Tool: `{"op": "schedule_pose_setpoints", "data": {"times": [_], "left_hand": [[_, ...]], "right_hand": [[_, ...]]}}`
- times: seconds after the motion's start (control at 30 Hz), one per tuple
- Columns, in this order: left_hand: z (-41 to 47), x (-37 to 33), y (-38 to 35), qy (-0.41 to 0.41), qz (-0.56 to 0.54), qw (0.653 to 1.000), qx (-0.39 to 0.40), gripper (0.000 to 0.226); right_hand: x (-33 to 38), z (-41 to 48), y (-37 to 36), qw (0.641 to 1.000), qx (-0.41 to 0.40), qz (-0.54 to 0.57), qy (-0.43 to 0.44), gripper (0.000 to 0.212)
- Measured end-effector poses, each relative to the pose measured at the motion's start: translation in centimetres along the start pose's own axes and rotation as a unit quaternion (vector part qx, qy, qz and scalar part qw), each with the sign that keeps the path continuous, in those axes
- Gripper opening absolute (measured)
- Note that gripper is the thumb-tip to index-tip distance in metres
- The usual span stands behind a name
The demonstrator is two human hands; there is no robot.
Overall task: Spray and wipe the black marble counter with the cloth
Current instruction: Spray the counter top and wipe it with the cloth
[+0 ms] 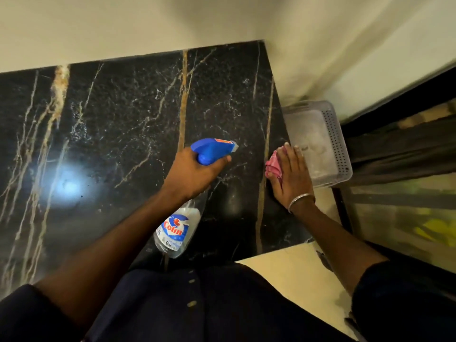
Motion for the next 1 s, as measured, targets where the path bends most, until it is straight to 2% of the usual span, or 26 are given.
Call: {"op": "schedule_pose_setpoints", "data": {"times": [0.3,0.53,0.6,0.83,1.0], "left_hand": [[-4.6,1.2,0.7,-0.017,0.029,0.999,0.029,0.023],[-6.9,3.2,3.3,-0.017,0.028,0.999,0.0,0.032],[-7.5,3.9,4.4,-0.013,0.019,1.0,-0.014,0.036],[-9.8,7.1,10.2,0.013,0.009,0.999,-0.043,0.02],[-12.3,11.9,16.6,0.053,-0.011,0.991,-0.121,0.017]], "right_hand": [[-1.1,-11.8,-1.8,0.999,0.028,-0.013,-0.024,0.073],[1.2,-12.7,-1.5,0.998,0.023,-0.016,-0.048,0.075],[4.1,-12.8,-2.3,0.999,0.026,-0.02,-0.019,0.076],[18.3,-13.1,-5.6,0.986,0.08,-0.007,0.149,0.083],[26.6,-13.6,-7.5,0.972,0.101,-0.021,0.213,0.084]]}}
Point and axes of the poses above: each hand's wrist, its own z-axis towards the middle knuckle, its own y-axis out of the back of the hand, x = y × z, the point moved 5 cm from there along z, towards the middle knuckle, and after that the axes turned 2 degrees about z, right-handed, at the moved point
